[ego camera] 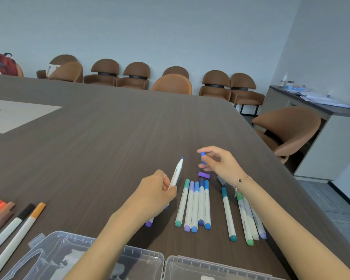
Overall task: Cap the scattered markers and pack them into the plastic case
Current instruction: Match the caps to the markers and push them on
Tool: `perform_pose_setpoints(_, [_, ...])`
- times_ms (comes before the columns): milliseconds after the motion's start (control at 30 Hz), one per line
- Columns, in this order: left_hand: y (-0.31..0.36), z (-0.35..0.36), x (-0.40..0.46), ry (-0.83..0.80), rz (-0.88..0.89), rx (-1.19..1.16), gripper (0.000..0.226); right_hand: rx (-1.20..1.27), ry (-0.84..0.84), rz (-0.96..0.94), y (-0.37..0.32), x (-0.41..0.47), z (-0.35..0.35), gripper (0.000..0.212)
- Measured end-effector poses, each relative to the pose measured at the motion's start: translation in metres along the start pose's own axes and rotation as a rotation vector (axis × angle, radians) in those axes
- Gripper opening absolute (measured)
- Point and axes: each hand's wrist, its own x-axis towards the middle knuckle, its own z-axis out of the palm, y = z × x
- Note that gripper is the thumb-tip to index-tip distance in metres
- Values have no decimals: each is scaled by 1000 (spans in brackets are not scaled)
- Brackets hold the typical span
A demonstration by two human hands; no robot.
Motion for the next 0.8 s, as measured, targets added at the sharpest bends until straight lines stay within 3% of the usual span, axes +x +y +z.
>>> perform_pose_setpoints(133, [2, -1, -3, -46, 12, -12, 11, 523, -42, 172, -17, -8, 5, 23])
perform_pose_setpoints(233, [3, 1, -3, -71, 22, -29, 13, 689, -69, 239, -23, -11, 10, 24])
perform_pose_setpoints(600, [2, 3, -3, -31, 4, 20, 12, 393, -114, 138, -32, -18, 24, 25])
perform_pose_setpoints(733, [3, 3, -3, -23, 14, -82, 8, 234, -101, 79, -33, -19, 28, 24])
perform_pose_setpoints(800, [6, 4, -4, -30, 37, -153, 17, 249, -109, 67, -35, -21, 30, 27])
